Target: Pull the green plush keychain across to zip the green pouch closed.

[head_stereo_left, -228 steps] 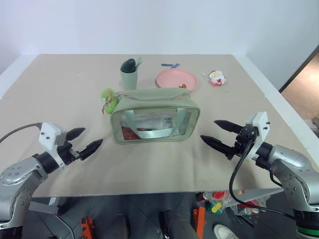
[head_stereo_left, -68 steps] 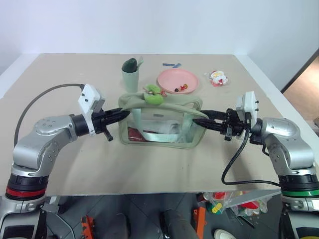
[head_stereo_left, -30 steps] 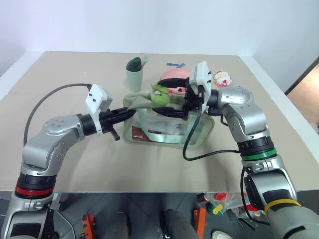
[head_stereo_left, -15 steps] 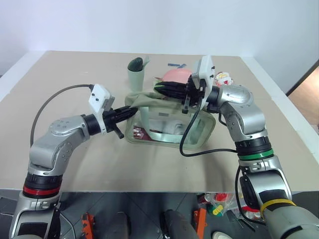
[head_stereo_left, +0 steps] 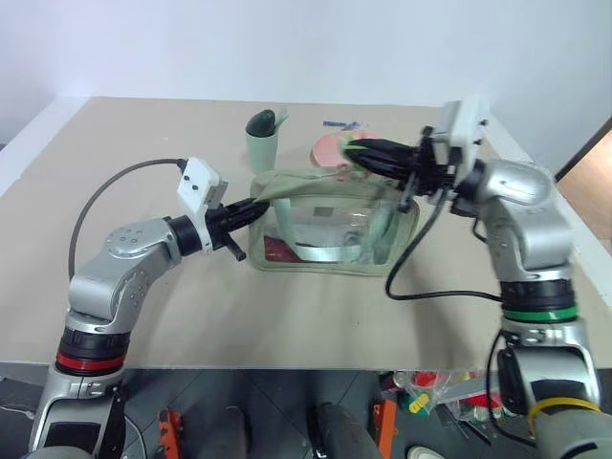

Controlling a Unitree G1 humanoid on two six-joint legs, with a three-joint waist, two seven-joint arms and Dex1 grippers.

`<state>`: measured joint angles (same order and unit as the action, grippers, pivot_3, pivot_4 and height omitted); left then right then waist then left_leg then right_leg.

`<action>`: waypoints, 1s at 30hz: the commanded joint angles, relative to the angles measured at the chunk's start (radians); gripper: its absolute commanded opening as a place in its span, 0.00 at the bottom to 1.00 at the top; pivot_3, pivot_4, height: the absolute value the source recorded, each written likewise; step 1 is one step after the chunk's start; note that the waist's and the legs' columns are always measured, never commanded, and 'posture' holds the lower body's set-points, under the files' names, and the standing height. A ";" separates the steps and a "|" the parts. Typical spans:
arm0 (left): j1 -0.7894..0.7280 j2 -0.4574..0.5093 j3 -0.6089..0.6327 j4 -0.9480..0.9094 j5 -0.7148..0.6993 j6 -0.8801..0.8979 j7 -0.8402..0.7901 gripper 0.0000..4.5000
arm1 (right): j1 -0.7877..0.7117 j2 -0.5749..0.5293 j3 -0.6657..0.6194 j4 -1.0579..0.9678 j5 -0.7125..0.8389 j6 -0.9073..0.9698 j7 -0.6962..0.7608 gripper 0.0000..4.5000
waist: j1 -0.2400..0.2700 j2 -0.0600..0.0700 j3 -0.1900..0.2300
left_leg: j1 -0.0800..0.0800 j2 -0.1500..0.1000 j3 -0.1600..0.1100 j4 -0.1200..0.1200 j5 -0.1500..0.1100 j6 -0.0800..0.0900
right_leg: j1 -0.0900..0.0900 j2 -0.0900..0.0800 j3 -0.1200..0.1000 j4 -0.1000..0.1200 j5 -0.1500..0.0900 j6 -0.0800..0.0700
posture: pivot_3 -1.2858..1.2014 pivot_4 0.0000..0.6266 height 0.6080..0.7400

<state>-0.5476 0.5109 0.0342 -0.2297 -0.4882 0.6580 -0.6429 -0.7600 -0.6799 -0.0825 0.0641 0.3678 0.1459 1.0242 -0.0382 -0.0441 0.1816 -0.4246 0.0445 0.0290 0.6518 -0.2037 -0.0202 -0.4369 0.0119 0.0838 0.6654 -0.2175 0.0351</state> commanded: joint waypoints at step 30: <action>-0.042 -0.096 -0.036 -0.059 0.084 -0.001 0.139 0.00 | 0.398 -0.061 0.026 -0.113 -0.222 0.021 -0.241 0.00 | -0.008 0.004 0.000 | 0.002 -0.001 0.000 0.002 0.004 0.003 | 0.002 0.001 0.001 0.000 0.004 -0.001 | 0.52 0.24 1.00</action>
<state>-0.5629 0.4108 -0.0053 -0.2442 -0.4080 0.6626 -0.5108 -0.3643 -0.7396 -0.0536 -0.0542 0.1593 0.1837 0.7895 -0.0458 -0.0405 0.1814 -0.4224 0.0439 0.0288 0.6542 -0.1995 -0.0175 -0.4349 0.0130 0.0852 0.6658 -0.2136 0.0341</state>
